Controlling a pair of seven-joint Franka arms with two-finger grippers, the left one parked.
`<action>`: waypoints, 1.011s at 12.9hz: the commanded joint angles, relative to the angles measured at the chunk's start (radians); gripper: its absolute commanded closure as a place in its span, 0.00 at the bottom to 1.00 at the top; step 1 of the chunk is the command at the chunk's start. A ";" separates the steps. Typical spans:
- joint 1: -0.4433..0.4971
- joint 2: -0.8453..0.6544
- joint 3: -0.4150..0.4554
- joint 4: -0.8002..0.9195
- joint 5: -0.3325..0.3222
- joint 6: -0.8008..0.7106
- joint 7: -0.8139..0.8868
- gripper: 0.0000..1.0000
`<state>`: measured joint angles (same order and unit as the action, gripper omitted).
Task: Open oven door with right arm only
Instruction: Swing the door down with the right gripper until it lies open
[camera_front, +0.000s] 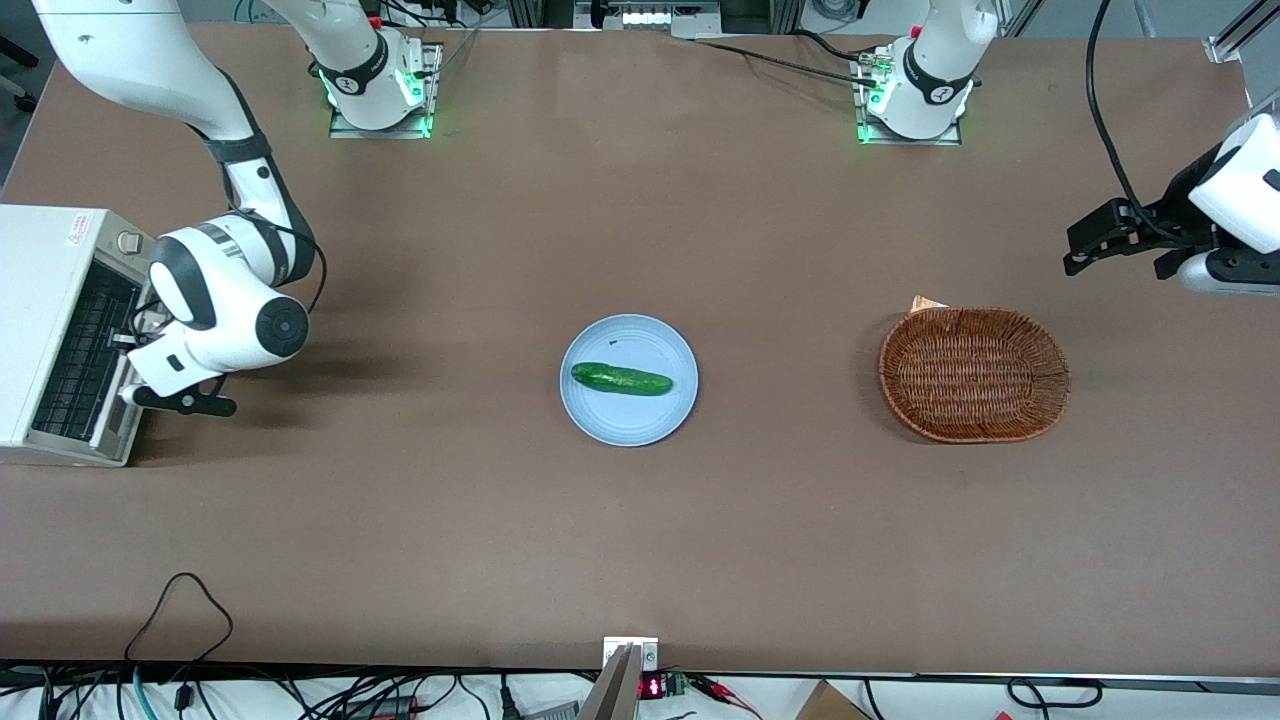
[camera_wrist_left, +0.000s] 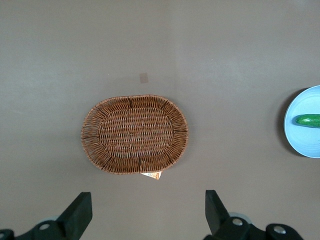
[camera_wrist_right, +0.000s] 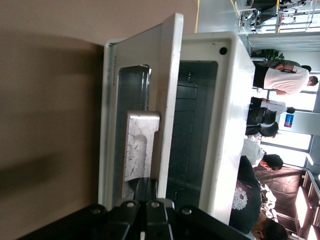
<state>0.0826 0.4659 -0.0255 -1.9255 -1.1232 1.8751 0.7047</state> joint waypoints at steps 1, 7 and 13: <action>-0.017 0.059 -0.013 0.020 0.035 0.062 0.022 1.00; -0.009 0.103 -0.014 0.025 0.036 0.090 0.056 1.00; -0.006 0.129 -0.013 0.026 0.037 0.105 0.068 1.00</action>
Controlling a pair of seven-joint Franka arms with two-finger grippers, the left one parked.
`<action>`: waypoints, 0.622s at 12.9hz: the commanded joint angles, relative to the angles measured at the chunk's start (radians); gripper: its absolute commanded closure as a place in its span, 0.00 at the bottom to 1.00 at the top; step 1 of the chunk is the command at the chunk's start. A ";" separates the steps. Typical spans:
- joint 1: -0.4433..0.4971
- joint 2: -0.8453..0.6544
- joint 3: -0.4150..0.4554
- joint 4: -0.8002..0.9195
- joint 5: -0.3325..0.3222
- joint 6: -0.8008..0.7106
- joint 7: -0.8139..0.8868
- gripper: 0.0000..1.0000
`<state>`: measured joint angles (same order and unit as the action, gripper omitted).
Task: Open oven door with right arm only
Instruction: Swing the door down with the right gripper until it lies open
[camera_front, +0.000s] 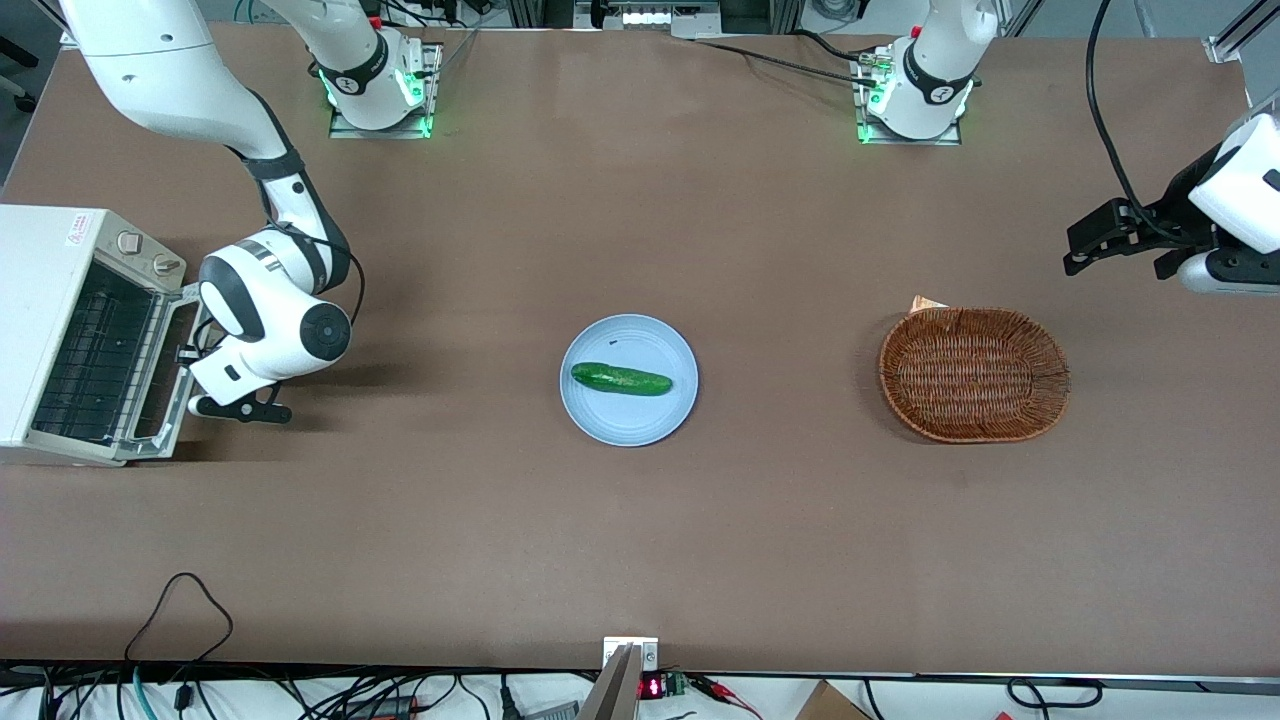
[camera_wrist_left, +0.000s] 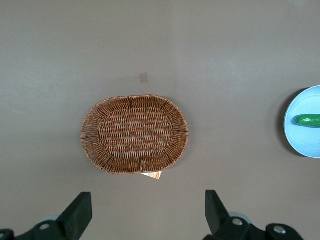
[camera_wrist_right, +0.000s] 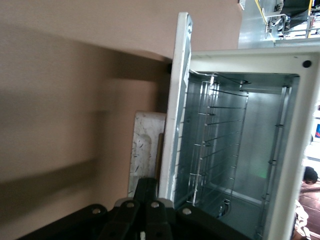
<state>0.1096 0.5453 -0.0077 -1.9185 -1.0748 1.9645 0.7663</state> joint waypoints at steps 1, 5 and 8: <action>-0.025 0.057 -0.031 0.024 -0.011 0.014 0.004 1.00; -0.024 0.084 -0.031 0.044 0.005 0.016 0.005 1.00; -0.007 0.107 -0.031 0.065 0.021 0.014 0.007 1.00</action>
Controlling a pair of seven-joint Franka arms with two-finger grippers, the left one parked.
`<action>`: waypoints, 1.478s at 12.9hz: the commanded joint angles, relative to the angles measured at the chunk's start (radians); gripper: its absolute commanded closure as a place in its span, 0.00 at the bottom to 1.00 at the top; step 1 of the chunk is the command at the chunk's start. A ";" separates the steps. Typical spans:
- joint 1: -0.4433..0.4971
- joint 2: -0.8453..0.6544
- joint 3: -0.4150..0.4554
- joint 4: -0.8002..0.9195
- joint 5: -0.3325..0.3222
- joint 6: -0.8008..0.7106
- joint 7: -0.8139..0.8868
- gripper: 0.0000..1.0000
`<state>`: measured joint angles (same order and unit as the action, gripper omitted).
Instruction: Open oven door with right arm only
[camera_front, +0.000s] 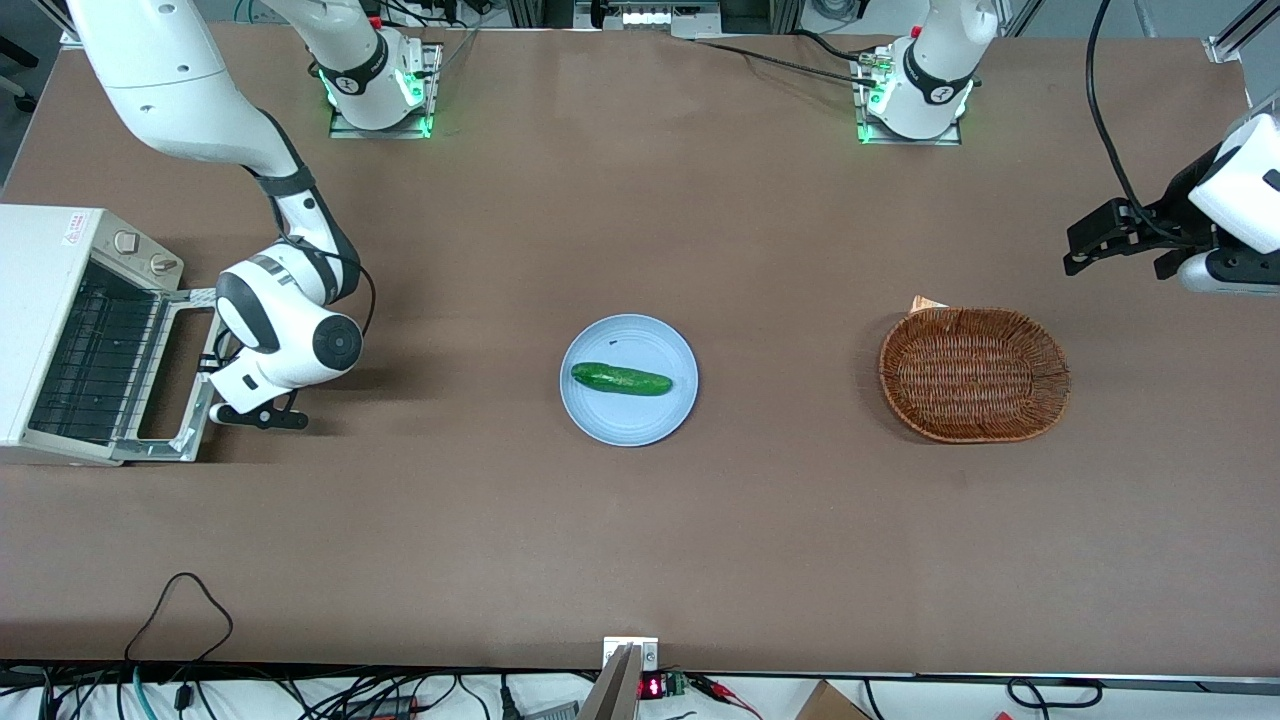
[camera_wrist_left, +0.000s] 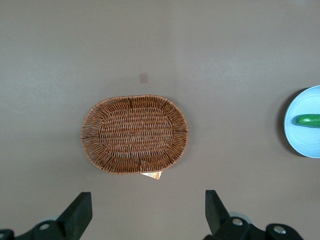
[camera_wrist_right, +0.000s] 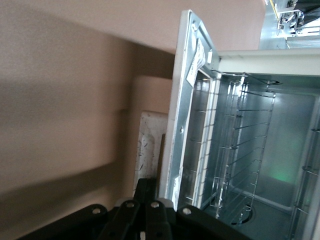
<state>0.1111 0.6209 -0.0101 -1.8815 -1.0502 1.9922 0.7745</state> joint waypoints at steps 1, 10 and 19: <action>-0.004 0.043 -0.028 0.042 0.010 -0.015 0.000 1.00; 0.019 0.091 -0.028 0.074 0.087 -0.010 0.026 1.00; 0.055 0.024 -0.013 0.182 0.423 -0.076 -0.050 1.00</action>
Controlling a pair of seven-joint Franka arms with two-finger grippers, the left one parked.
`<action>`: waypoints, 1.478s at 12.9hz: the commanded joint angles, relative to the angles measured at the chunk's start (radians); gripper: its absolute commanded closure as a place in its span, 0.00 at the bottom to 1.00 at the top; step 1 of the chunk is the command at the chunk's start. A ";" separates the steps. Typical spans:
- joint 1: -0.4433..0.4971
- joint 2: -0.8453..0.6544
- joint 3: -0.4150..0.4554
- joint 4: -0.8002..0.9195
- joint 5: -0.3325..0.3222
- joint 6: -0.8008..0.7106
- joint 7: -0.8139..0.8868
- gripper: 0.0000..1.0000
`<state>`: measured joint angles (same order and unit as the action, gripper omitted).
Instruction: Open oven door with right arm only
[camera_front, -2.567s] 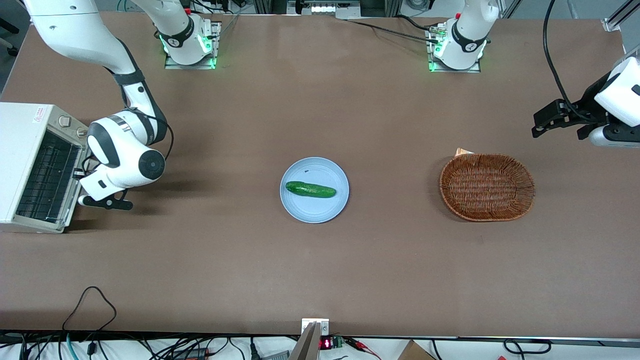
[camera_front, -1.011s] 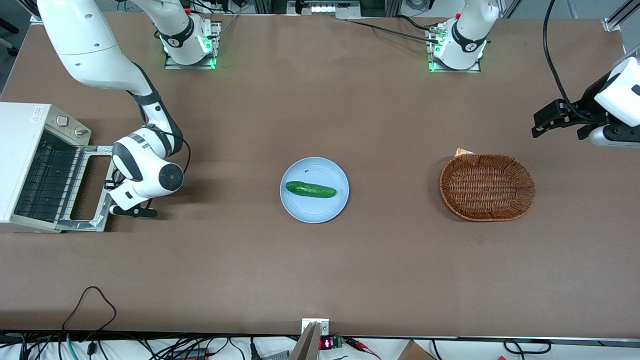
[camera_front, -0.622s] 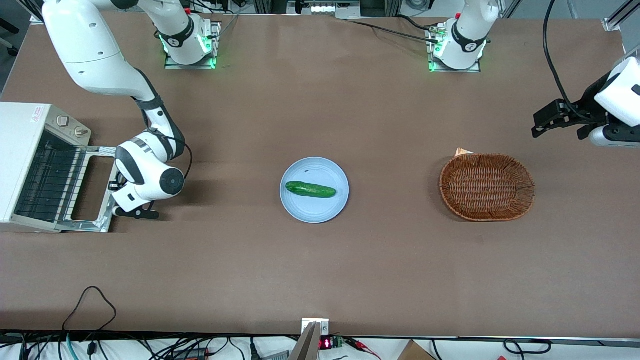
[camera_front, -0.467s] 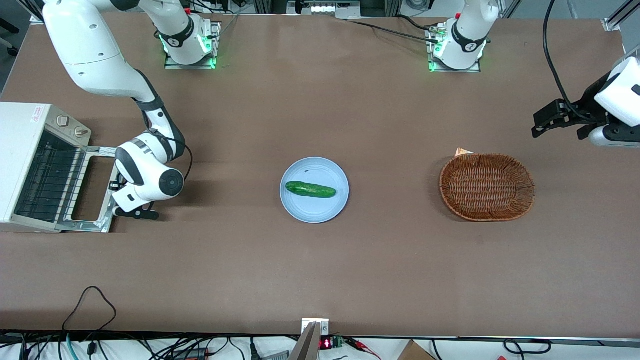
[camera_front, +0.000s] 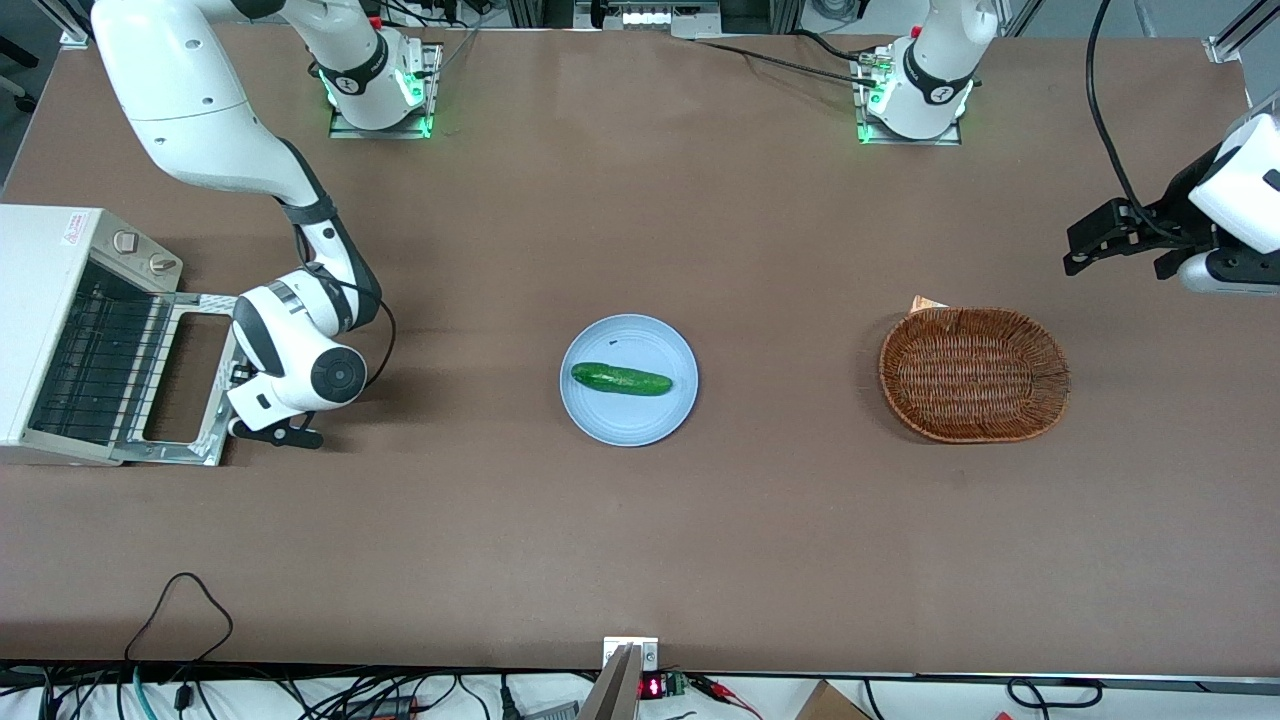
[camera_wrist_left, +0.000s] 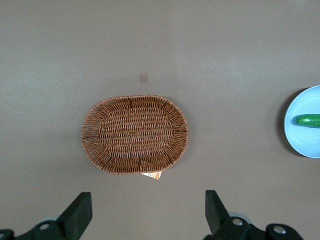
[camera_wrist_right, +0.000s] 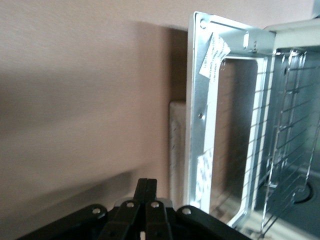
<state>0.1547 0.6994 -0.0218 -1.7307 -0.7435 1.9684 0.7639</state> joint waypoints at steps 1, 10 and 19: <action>0.012 -0.078 -0.001 0.057 0.201 -0.084 -0.066 1.00; 0.005 -0.182 -0.013 0.396 0.682 -0.558 -0.314 0.00; -0.044 -0.460 -0.015 0.306 0.782 -0.553 -0.589 0.00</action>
<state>0.0993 0.3362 -0.0401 -1.2969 0.0380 1.3576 0.2385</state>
